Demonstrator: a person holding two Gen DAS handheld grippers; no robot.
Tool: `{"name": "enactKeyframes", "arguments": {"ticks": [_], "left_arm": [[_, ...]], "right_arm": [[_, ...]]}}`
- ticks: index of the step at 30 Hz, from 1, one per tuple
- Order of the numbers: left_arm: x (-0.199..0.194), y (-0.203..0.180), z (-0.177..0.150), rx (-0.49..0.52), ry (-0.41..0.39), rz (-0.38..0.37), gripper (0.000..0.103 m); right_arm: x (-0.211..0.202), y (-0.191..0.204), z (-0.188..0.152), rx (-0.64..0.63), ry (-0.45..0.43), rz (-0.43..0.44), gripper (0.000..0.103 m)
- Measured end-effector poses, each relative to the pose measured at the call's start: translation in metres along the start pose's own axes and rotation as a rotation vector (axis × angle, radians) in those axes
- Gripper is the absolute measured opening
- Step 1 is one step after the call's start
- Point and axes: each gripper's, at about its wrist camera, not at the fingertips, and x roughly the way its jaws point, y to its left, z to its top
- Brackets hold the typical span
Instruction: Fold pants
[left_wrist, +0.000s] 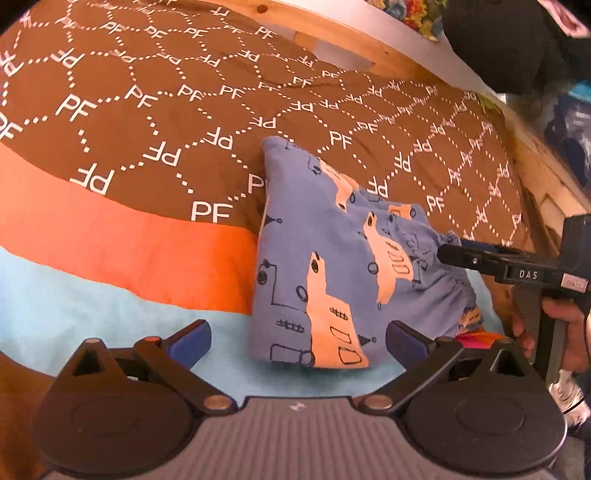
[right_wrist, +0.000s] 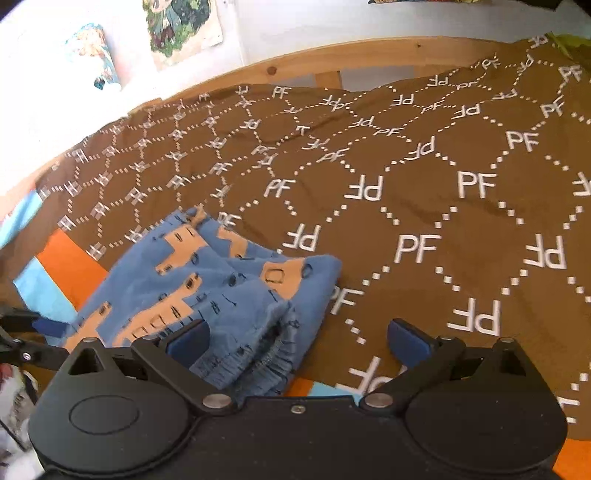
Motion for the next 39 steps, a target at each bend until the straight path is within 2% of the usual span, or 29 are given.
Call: {"name": "enactKeyframes", "arguments": {"ticks": [4, 6, 9, 11, 12, 14, 16, 17, 19, 22, 26, 30, 34, 39], "left_arm": [[-0.003, 0.002, 0.003, -0.007, -0.032, -0.022, 0.103], [-0.005, 0.003, 0.004, -0.008, -0.052, -0.048, 0.103], [-0.004, 0.008, 0.006, -0.042, -0.052, -0.085, 0.099], [-0.002, 0.012, 0.006, -0.072, -0.043, -0.094, 0.090], [-0.001, 0.014, 0.007, -0.085, -0.038, -0.093, 0.081], [0.001, 0.016, 0.008, -0.104, -0.023, -0.087, 0.069], [0.005, 0.016, 0.010, -0.110, -0.008, -0.095, 0.047], [0.007, 0.015, 0.011, -0.106, 0.005, -0.085, 0.043], [0.007, 0.010, 0.012, -0.079, 0.013, -0.041, 0.022], [0.002, 0.004, 0.013, -0.053, 0.001, -0.023, 0.018], [-0.007, -0.015, 0.018, 0.039, -0.054, 0.019, 0.017], [-0.016, -0.029, 0.033, 0.076, -0.123, 0.008, 0.017], [-0.014, -0.042, 0.055, 0.120, -0.189, 0.009, 0.017], [0.016, -0.040, 0.076, 0.104, -0.188, 0.009, 0.017]], "right_arm": [[0.008, -0.008, 0.014, 0.047, -0.002, 0.104, 0.102], [0.014, -0.013, 0.020, 0.073, 0.001, 0.134, 0.097], [0.030, -0.027, 0.028, 0.150, 0.027, 0.150, 0.077], [0.037, -0.031, 0.030, 0.176, 0.036, 0.149, 0.060], [0.039, -0.030, 0.031, 0.171, 0.039, 0.142, 0.053], [0.041, -0.026, 0.031, 0.151, 0.052, 0.105, 0.031], [0.041, -0.025, 0.030, 0.144, 0.047, 0.069, 0.021], [0.041, -0.026, 0.029, 0.152, 0.044, 0.065, 0.014], [0.038, -0.025, 0.027, 0.155, 0.030, 0.057, 0.008], [0.030, -0.007, 0.030, 0.045, -0.005, 0.001, 0.005], [0.014, 0.017, 0.044, -0.080, -0.076, -0.037, 0.004], [-0.002, 0.029, 0.067, -0.165, -0.152, -0.060, 0.004], [-0.010, 0.029, 0.095, -0.206, -0.218, -0.103, 0.004], [0.008, 0.008, 0.116, -0.159, -0.191, -0.123, 0.004]]}}
